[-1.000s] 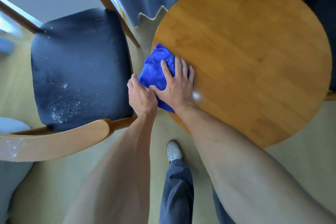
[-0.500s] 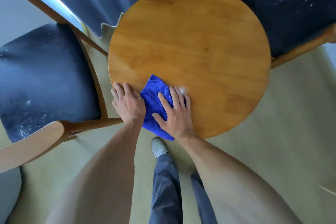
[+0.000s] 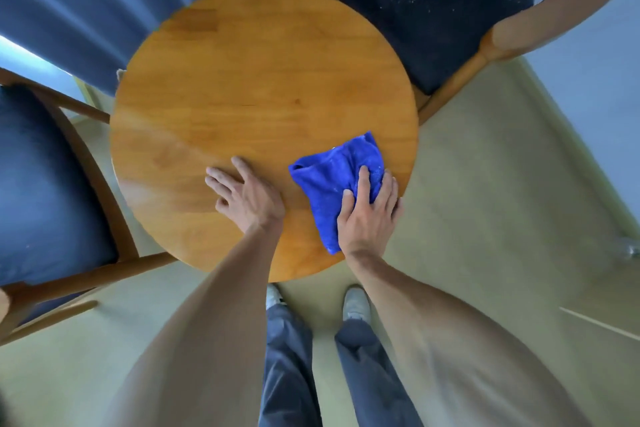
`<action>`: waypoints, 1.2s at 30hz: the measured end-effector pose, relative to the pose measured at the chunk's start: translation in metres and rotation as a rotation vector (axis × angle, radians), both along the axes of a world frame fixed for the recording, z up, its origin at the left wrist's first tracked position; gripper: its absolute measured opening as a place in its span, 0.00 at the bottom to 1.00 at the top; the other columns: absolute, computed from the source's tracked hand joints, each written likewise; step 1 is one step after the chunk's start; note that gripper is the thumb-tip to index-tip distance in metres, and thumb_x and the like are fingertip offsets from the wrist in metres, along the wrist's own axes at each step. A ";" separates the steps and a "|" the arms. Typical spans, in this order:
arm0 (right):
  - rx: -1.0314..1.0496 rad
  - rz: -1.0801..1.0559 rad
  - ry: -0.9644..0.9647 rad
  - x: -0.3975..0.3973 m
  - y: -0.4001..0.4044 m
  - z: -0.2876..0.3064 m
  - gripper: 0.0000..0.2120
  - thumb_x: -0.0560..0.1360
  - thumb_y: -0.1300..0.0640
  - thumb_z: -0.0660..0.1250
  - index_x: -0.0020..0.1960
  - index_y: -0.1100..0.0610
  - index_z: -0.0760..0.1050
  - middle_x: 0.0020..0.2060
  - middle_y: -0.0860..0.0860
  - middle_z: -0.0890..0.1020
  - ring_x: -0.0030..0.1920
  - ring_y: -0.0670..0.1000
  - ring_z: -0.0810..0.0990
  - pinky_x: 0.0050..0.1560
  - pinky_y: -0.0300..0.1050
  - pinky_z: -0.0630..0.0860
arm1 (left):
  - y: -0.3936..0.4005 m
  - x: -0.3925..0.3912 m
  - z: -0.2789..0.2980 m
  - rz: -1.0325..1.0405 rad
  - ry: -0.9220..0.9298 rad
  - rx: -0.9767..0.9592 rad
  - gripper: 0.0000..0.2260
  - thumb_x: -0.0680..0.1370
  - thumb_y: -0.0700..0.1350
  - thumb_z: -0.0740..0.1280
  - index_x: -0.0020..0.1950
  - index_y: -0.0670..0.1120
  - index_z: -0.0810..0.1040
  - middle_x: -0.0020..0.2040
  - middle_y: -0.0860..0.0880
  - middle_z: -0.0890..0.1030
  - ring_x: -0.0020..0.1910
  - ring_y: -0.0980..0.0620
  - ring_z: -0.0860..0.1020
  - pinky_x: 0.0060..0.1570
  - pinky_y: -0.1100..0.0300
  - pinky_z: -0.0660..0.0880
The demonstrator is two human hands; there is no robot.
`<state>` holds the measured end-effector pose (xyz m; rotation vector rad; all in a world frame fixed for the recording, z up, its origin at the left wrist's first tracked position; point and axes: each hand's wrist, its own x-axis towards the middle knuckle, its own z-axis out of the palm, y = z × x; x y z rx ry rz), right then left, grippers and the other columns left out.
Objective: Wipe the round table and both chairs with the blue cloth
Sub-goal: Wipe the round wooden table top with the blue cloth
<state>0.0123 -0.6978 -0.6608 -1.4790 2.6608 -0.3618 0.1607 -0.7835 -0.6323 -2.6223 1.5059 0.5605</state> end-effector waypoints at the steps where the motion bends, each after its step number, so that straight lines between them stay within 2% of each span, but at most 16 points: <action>1: -0.004 -0.051 -0.003 -0.011 -0.003 0.000 0.21 0.82 0.47 0.57 0.72 0.52 0.69 0.71 0.61 0.69 0.70 0.62 0.67 0.65 0.60 0.65 | -0.001 -0.013 0.000 -0.029 0.004 0.002 0.26 0.80 0.43 0.54 0.78 0.49 0.54 0.79 0.35 0.45 0.78 0.38 0.46 0.66 0.40 0.62; 4: -0.021 -0.122 0.003 -0.041 -0.018 -0.003 0.20 0.81 0.50 0.57 0.71 0.55 0.69 0.69 0.63 0.70 0.69 0.63 0.68 0.64 0.59 0.66 | -0.010 -0.040 -0.001 -0.087 0.017 0.008 0.27 0.80 0.42 0.54 0.78 0.51 0.53 0.79 0.35 0.44 0.78 0.38 0.45 0.64 0.39 0.63; 7: -0.030 -0.138 0.019 -0.063 -0.041 -0.007 0.20 0.81 0.52 0.57 0.71 0.57 0.69 0.70 0.64 0.69 0.70 0.64 0.68 0.65 0.60 0.66 | -0.019 -0.050 -0.003 -0.034 0.017 0.006 0.27 0.80 0.43 0.55 0.78 0.50 0.53 0.78 0.33 0.44 0.78 0.37 0.45 0.65 0.39 0.62; 15: -0.082 -0.234 0.006 -0.070 -0.120 -0.012 0.22 0.81 0.52 0.55 0.72 0.59 0.68 0.70 0.64 0.70 0.69 0.64 0.69 0.67 0.59 0.65 | -0.078 -0.019 -0.014 -0.122 -0.007 -0.051 0.25 0.80 0.49 0.52 0.77 0.55 0.54 0.78 0.33 0.46 0.78 0.36 0.45 0.66 0.40 0.58; 20: 0.004 -0.551 -0.029 -0.043 -0.182 -0.002 0.23 0.77 0.51 0.55 0.70 0.59 0.68 0.67 0.65 0.71 0.63 0.66 0.72 0.64 0.61 0.67 | -0.156 0.006 -0.010 -0.125 0.005 -0.028 0.24 0.81 0.51 0.54 0.77 0.53 0.55 0.79 0.34 0.46 0.78 0.37 0.46 0.65 0.40 0.61; 23: 0.025 -0.631 -0.003 -0.038 -0.221 0.003 0.23 0.76 0.52 0.55 0.68 0.59 0.68 0.65 0.65 0.73 0.61 0.65 0.73 0.63 0.61 0.66 | -0.199 0.009 -0.004 -0.128 0.016 -0.030 0.24 0.81 0.50 0.55 0.77 0.52 0.56 0.79 0.34 0.47 0.78 0.37 0.46 0.65 0.40 0.62; 26: -0.009 -0.548 0.024 -0.045 -0.251 0.000 0.21 0.78 0.52 0.56 0.67 0.59 0.70 0.66 0.63 0.73 0.63 0.64 0.73 0.63 0.60 0.67 | -0.235 -0.001 0.000 -0.167 0.034 -0.041 0.24 0.81 0.49 0.55 0.77 0.51 0.57 0.79 0.34 0.48 0.78 0.38 0.46 0.65 0.41 0.62; 29: -0.024 -0.442 0.043 -0.058 -0.285 -0.001 0.19 0.78 0.52 0.56 0.66 0.58 0.72 0.62 0.61 0.77 0.59 0.62 0.75 0.59 0.59 0.69 | -0.258 -0.019 -0.003 -0.178 0.041 -0.036 0.24 0.82 0.50 0.53 0.78 0.51 0.56 0.78 0.34 0.48 0.78 0.37 0.47 0.65 0.40 0.61; 33: 0.039 -0.345 0.009 -0.076 -0.335 0.006 0.18 0.77 0.52 0.55 0.58 0.60 0.77 0.48 0.59 0.80 0.49 0.61 0.75 0.52 0.56 0.69 | -0.276 -0.035 -0.009 -0.045 0.027 -0.038 0.21 0.80 0.49 0.54 0.74 0.51 0.61 0.77 0.31 0.50 0.77 0.34 0.49 0.65 0.40 0.61; 36: 0.139 -0.249 -0.058 -0.087 -0.369 0.014 0.17 0.79 0.52 0.53 0.51 0.61 0.77 0.47 0.59 0.81 0.50 0.62 0.76 0.51 0.55 0.68 | -0.283 -0.041 -0.011 0.031 0.028 -0.069 0.18 0.79 0.48 0.56 0.69 0.50 0.66 0.77 0.32 0.53 0.77 0.35 0.51 0.66 0.41 0.60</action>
